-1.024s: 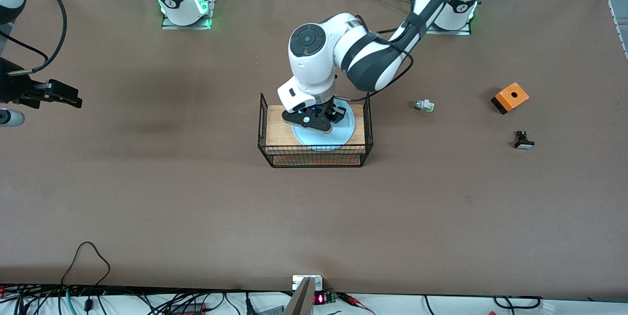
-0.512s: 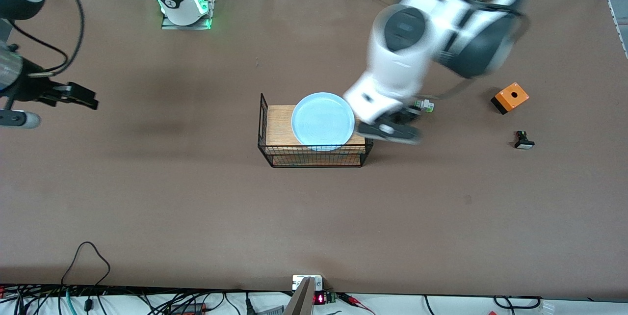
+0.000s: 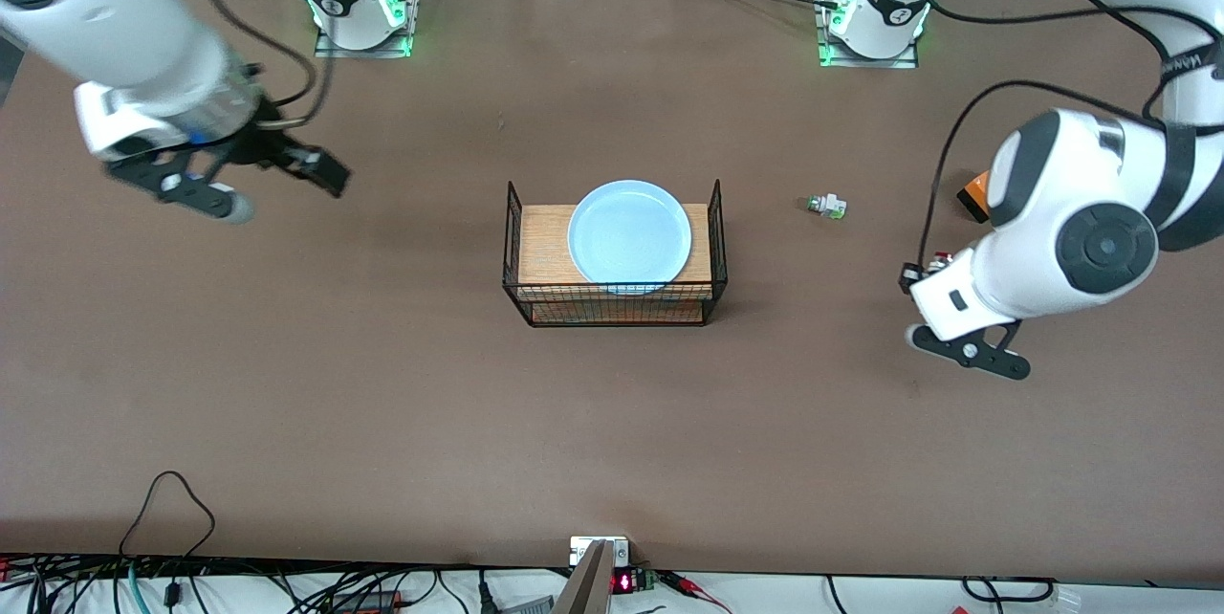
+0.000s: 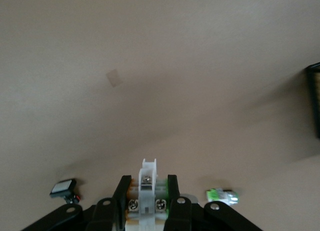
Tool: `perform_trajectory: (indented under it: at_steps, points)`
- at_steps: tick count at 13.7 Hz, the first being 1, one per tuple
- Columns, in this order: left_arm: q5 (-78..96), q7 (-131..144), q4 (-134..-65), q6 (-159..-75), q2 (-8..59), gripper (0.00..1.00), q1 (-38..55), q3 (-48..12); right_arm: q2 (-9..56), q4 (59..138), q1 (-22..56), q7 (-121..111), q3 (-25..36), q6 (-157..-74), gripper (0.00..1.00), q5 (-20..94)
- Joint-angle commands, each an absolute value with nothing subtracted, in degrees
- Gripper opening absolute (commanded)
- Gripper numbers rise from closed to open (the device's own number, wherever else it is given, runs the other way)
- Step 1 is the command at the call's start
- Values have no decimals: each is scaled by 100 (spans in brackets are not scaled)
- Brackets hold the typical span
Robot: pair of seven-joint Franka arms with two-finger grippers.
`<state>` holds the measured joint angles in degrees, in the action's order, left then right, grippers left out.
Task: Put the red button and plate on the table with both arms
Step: 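Place the button beside the basket while the right gripper reaches the plate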
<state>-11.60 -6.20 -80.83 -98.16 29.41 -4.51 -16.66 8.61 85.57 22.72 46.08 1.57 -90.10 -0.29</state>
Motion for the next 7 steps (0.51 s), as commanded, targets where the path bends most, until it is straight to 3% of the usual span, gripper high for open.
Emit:
perform_trajectory:
  at_steps: [1, 7]
  points:
    - [-1160, -1018, -8752, -10413, 2847, 29, -772, -1740, 993, 8604, 2653, 5674, 229, -9166, 100, 201]
    - [-1204, -1863, -10167, -12292, 3225, 28, -1459, -1705, 1239, 8684, 2874, 6379, 220, -9957, 100, 1141]
